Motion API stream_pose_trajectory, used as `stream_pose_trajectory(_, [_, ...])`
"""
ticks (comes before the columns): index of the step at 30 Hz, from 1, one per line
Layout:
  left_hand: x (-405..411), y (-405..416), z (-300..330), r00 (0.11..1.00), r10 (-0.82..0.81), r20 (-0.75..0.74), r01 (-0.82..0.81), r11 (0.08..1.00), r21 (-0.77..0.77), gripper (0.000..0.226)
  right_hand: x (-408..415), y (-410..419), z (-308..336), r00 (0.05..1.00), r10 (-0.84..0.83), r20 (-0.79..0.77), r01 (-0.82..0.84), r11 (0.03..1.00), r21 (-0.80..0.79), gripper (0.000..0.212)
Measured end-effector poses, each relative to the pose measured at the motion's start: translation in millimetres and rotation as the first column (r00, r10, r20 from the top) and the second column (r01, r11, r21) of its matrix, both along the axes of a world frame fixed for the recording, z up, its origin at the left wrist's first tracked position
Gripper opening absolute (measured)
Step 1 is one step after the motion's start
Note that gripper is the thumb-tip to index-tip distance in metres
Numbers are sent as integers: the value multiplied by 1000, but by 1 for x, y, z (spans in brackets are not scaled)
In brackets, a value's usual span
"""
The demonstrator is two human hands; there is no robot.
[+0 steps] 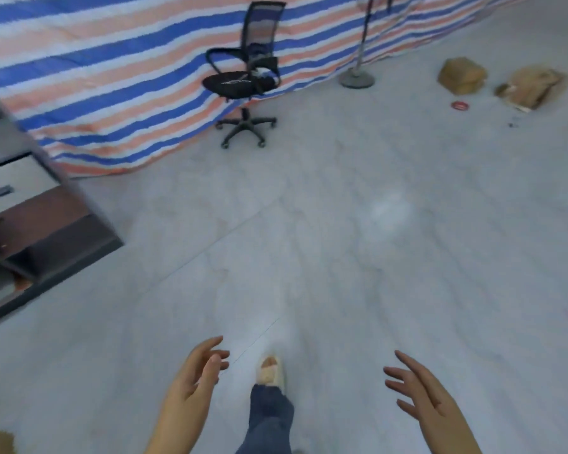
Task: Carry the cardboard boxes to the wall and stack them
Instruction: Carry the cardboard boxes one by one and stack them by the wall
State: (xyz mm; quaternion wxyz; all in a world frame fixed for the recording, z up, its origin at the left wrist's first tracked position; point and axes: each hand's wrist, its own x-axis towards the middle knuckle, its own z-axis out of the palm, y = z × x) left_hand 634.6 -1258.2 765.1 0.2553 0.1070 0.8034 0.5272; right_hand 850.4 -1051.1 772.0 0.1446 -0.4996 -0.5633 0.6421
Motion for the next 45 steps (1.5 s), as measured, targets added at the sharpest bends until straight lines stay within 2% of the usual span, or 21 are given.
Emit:
stream_pose_trajectory(2, [-12, 34, -1, 998, -65, 16, 64, 998, 10, 29, -1, 14, -4, 994, -106, -12, 106, 994, -32, 35])
stream_pose_trajectory(3, [-19, 52, -1, 996, -90, 16, 90, 996, 18, 29, -3, 23, -9, 990, -139, -2, 139, 989, -41, 20])
stream_pose_trajectory(8, [-70, 147, 0, 983, -182, 4, 181, 982, 61, 30, -35, 90, -17, 966, -257, 23, 258, 966, -27, 26])
stream_pose_trajectory(16, [-136, 324, 10, 907, -420, -23, 421, 906, 49, 29, -70, 210, -2, 894, -447, -8, 445, 888, 119, 25])
stream_pose_trajectory(22, [-106, 469, 13, 801, -599, -7, 598, 799, 60, 19, -21, 286, -14, 758, -651, 41, 639, 754, 154, 27])
stream_pose_trajectory(23, [-95, 493, 13, 785, -619, -12, 619, 783, 64, 24, -10, 304, -16, 738, -674, 34, 661, 733, 160, 26])
stream_pose_trajectory(25, [-70, 540, 9, 780, -626, -7, 625, 777, 79, 19, 12, 345, -19, 713, -701, 22, 689, 705, 167, 25])
stream_pose_trajectory(28, [-31, 610, 7, 786, -618, 6, 615, 784, 85, 26, 49, 414, -15, 735, -678, 33, 661, 725, 192, 25])
stream_pose_trajectory(34, [21, 726, 14, 780, -625, 22, 620, 777, 112, 26, 106, 565, -3, 806, -589, 56, 574, 801, 170, 25])
stream_pose_trajectory(41, [-9, 826, -5, 885, -464, 38, 461, 884, 75, 25, 82, 711, -14, 869, -492, 49, 476, 860, 183, 23])
stream_pose_trajectory(45, [-37, 904, -20, 910, -410, 67, 406, 912, 64, 26, 51, 788, -31, 879, -471, 73, 456, 876, 155, 23])
